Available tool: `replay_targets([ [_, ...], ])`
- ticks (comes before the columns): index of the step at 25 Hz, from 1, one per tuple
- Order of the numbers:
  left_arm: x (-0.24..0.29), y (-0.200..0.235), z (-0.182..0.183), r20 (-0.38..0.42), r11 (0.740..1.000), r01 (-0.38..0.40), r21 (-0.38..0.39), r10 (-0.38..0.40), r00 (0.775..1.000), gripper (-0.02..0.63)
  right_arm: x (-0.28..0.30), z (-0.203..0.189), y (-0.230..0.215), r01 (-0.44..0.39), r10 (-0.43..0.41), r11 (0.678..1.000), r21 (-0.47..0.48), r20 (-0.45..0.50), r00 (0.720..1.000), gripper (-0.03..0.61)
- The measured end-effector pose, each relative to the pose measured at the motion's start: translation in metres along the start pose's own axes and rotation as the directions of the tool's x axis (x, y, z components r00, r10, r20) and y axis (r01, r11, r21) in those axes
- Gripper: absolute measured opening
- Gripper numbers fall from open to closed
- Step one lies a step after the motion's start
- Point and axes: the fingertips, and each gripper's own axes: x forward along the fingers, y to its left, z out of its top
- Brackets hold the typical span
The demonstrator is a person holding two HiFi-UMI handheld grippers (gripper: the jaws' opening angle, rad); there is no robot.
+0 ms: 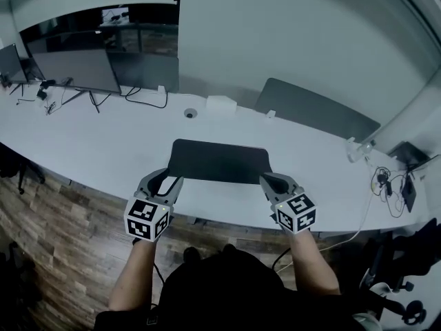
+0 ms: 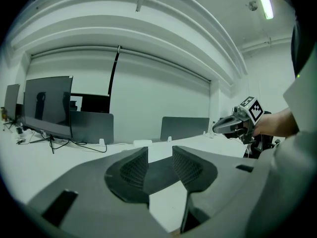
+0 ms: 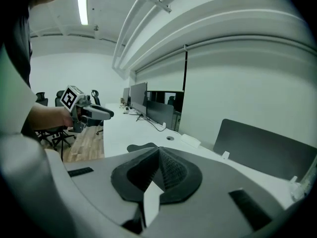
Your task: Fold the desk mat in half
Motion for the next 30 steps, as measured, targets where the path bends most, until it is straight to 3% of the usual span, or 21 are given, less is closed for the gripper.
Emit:
replay_targets([
  [7,0.009,-0.035,0.030,0.001,1.000,0.003,0.021,-0.003,1.000,0.155,-0.034,0.027,-0.028,-0.016,0.010,0.999,0.047,0.112,0.994,0.002],
  [16,0.023,-0.079,0.077,0.047,0.998,-0.051,0.022,0.049,0.998,0.141,-0.099,0.042,-0.081,-0.044,0.017,0.994,0.096,0.267,0.963,0.002],
  [21,0.022,-0.091,0.091,0.066,0.995,-0.091,0.031,0.089,0.994,0.133,-0.110,0.040,-0.104,0.052,-0.056,0.998,0.024,0.276,0.960,0.002],
  [30,0.033,-0.090,0.091,0.065,0.990,-0.140,0.018,0.139,0.988,0.133,-0.109,0.043,-0.111,0.016,-0.011,1.000,-0.015,0.301,0.954,0.000],
])
